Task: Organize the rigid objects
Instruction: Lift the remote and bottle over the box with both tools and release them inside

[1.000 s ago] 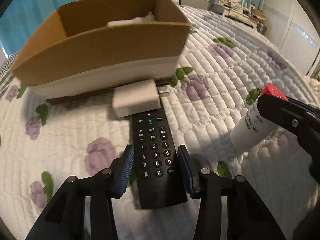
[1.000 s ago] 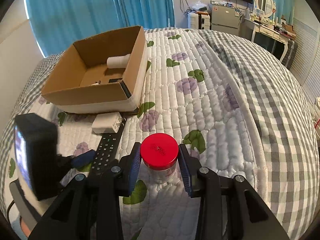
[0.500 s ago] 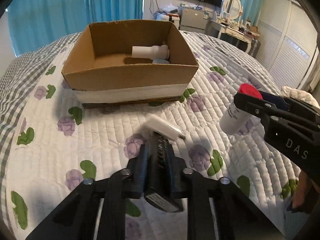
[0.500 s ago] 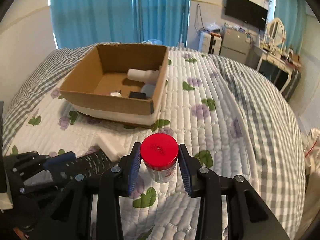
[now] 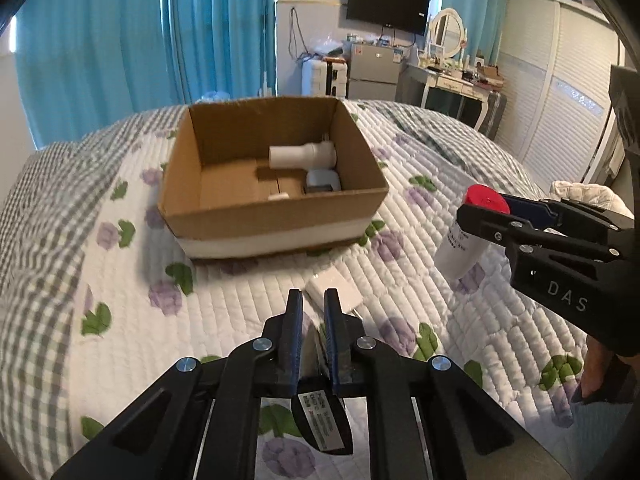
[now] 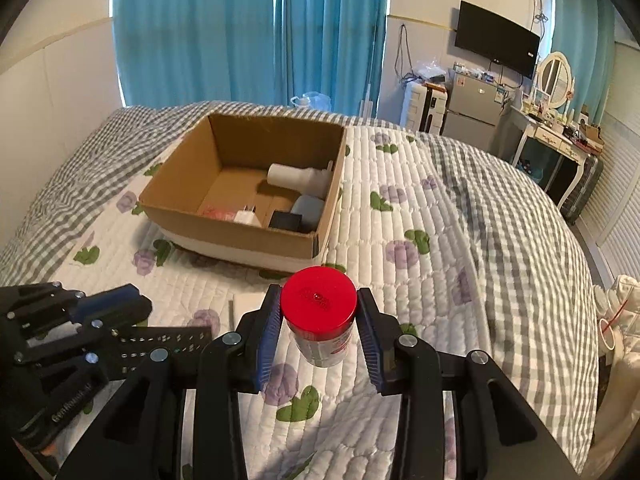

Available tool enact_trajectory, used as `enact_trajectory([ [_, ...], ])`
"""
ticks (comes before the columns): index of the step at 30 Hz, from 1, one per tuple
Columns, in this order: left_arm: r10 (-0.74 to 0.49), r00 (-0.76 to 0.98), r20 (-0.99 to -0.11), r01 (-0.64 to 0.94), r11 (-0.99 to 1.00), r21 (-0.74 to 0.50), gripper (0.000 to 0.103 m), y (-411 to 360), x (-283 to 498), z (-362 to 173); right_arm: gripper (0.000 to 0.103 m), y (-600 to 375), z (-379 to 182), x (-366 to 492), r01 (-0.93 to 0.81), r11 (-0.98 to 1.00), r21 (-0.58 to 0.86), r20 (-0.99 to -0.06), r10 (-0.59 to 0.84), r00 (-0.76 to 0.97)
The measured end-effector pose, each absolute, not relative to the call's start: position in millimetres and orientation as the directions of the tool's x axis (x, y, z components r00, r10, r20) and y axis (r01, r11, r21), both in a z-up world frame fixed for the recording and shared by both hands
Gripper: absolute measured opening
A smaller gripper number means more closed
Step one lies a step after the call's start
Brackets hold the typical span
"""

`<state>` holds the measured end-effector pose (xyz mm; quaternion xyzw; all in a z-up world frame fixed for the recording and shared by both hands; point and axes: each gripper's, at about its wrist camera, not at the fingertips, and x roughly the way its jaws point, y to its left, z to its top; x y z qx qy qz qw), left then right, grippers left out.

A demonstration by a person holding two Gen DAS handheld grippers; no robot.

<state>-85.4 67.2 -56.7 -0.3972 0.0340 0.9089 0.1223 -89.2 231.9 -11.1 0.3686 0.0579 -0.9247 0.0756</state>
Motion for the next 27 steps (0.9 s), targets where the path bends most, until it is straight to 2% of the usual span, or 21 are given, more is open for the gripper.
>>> enact_trajectory([
  [1, 0.190, -0.661, -0.726, -0.248, -0.968, -0.028, 0.000, 66.2, -87.5, -53.5, 0.036, 232.1, -9.6, -89.9, 0.184, -0.982, -0.052, -0.688, -0.098, -0.719],
  [7, 0.189, -0.683, -0.706, -0.276, -0.961, 0.009, 0.000, 65.1, -104.2, -27.2, 0.036, 228.1, -1.1, -99.0, 0.203, -0.978, -0.049, -0.682, -0.115, -0.722],
  [10, 0.193, -0.652, -0.733, -0.307, -0.951, 0.023, 0.000, 64.8, -108.4, -35.0, 0.036, 227.7, -1.0, -100.4, 0.208, -0.977, -0.039, -0.681, -0.127, -0.721],
  [11, 0.184, -0.650, -0.737, -0.302, -0.953, 0.028, 0.003, 64.4, -106.7, -39.0, 0.036, 227.9, -2.6, -100.6, 0.210, -0.977, -0.032, -0.684, -0.132, -0.718],
  [13, 0.171, -0.616, -0.769, -0.297, -0.955, 0.026, 0.010, 59.9, -104.6, -58.6, 0.036, 228.2, -8.9, -100.8, 0.214, -0.977, -0.021, -0.692, -0.140, -0.708],
  [14, 0.172, -0.597, -0.783, -0.297, -0.955, 0.016, 0.020, 57.9, -102.7, -68.3, 0.036, 228.5, -14.1, -101.5, 0.215, -0.977, -0.015, -0.700, -0.143, -0.699],
  [16, 0.172, -0.547, -0.820, -0.294, -0.956, -0.005, 0.056, 54.6, -95.7, -92.4, 0.036, 230.2, -22.1, -103.2, 0.212, -0.977, -0.010, -0.713, -0.142, -0.686],
  [17, 0.169, -0.530, -0.831, -0.293, -0.956, -0.008, 0.060, 54.3, -92.0, -101.5, 0.036, 230.5, -26.2, -103.8, 0.211, -0.977, -0.010, -0.720, -0.140, -0.680],
  [22, 0.145, -0.396, -0.907, -0.289, -0.957, -0.027, 0.058, 56.5, -79.8, -156.2, 0.036, 231.0, -34.7, -105.8, 0.209, -0.978, -0.005, -0.734, -0.138, -0.665],
  [23, 0.138, -0.387, -0.912, -0.293, -0.956, -0.020, 0.053, 58.3, -78.8, -160.8, 0.036, 231.0, -34.4, -105.4, 0.210, -0.978, -0.006, -0.733, -0.138, -0.666],
  [24, 0.117, -0.393, -0.912, -0.299, -0.954, 0.006, 0.043, 60.6, -77.6, -164.3, 0.036, 231.0, -33.3, -104.8, 0.210, -0.978, -0.007, -0.731, -0.138, -0.668],
  [27, 0.110, -0.420, -0.901, -0.318, -0.947, 0.033, 0.042, 65.5, -74.4, -157.9, 0.036, 230.5, -31.4, -103.8, 0.210, -0.978, -0.009, -0.729, -0.137, -0.670],
])
